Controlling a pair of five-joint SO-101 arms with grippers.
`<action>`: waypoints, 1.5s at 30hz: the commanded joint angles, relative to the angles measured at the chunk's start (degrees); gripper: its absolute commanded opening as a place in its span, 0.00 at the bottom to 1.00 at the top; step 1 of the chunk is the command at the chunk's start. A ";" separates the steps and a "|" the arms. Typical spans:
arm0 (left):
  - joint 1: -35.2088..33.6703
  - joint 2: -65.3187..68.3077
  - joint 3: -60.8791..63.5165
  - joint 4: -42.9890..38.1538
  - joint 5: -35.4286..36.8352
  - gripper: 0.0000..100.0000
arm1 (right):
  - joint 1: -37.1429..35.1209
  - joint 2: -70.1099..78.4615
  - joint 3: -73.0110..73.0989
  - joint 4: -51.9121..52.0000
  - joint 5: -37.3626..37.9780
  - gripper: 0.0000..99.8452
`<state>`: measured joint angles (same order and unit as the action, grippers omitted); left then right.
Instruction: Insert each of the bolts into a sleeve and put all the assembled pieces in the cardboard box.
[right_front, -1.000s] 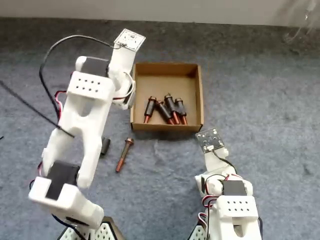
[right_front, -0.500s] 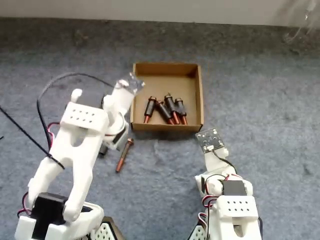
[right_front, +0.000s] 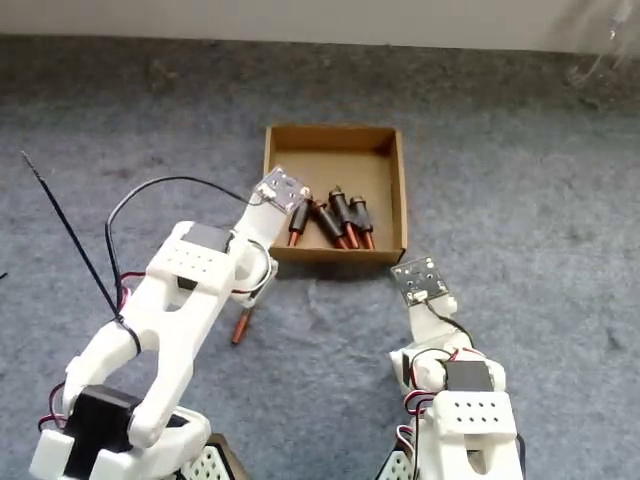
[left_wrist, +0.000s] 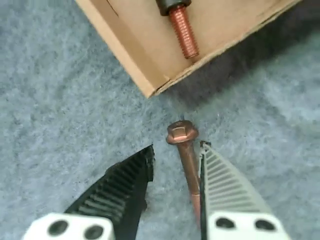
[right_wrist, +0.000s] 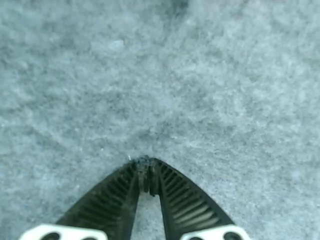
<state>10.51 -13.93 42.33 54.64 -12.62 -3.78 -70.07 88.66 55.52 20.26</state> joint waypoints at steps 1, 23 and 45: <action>0.57 5.23 -0.92 -4.13 2.11 0.14 | 0.57 -0.31 -0.13 -0.92 -0.44 0.01; 2.86 -8.48 -9.54 29.80 -24.18 0.00 | 0.57 -0.31 -0.13 -0.92 -0.44 0.01; -10.15 21.67 -14.37 5.45 -5.45 0.00 | 0.57 -0.31 -0.13 -0.92 -0.44 0.01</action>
<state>-4.35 7.43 29.41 59.56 -21.41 -3.78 -69.98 88.66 55.52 20.26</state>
